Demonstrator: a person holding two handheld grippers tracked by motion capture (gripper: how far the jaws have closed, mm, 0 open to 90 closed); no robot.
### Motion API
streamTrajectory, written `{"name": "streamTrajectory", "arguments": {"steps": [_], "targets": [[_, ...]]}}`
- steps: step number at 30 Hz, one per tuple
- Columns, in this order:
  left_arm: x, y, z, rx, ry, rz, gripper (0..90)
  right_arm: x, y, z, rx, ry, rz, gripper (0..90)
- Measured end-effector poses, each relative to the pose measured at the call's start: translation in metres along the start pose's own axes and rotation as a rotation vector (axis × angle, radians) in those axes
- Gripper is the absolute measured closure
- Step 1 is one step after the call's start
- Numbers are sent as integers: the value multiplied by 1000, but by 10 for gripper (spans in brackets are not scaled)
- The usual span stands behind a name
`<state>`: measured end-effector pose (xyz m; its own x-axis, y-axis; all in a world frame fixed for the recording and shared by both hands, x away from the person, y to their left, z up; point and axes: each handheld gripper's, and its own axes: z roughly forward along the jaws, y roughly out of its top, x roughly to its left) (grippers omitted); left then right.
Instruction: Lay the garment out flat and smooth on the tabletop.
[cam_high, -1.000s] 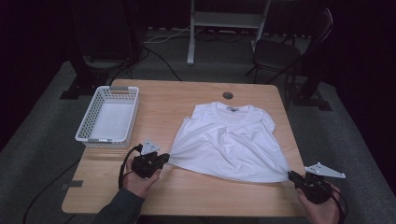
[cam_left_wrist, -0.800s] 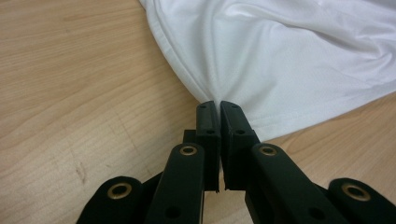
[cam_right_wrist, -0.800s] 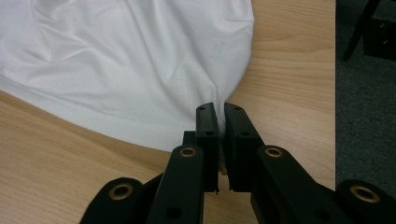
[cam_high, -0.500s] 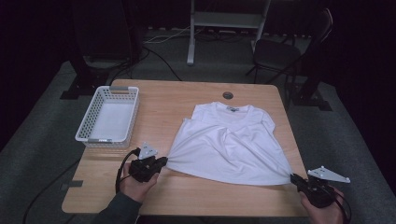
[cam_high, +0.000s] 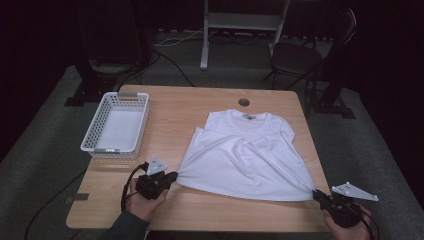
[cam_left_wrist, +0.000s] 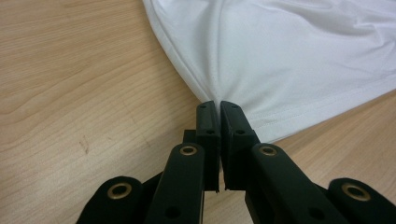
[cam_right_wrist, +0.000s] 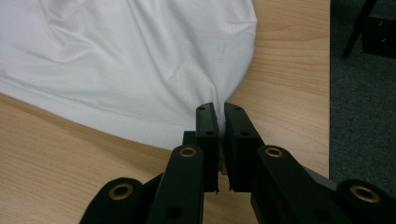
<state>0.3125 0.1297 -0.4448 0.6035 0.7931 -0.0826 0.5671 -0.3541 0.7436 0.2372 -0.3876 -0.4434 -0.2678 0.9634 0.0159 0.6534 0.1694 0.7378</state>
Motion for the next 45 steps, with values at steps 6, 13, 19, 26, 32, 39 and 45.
{"name": "streamTrajectory", "arguments": {"steps": [6, 13, 19, 26, 32, 39, 45], "targets": [[-3, -1, -5, -2, -1, 7, 879, 1, -3, -3, 3, -6, 0, 846], [-5, -3, -7, -4, 3, 16, 880, 1, -4, -9, -4, -10, -1, 846], [-10, -5, -12, -5, -2, 27, 880, 3, -6, -13, -7, -11, -3, 846], [-14, -8, -19, -12, -5, 34, 879, 4, -9, -17, -8, -15, -1, 846], [-20, -10, -24, -17, -10, 44, 879, 7, -14, -20, -7, -12, 1, 846], [-25, -14, -28, -19, -18, 51, 879, 8, -17, -26, -12, -16, 4, 845], [-31, -19, -35, -24, -26, 53, 878, 11, -19, -32, -12, -19, -5, 844]]}}
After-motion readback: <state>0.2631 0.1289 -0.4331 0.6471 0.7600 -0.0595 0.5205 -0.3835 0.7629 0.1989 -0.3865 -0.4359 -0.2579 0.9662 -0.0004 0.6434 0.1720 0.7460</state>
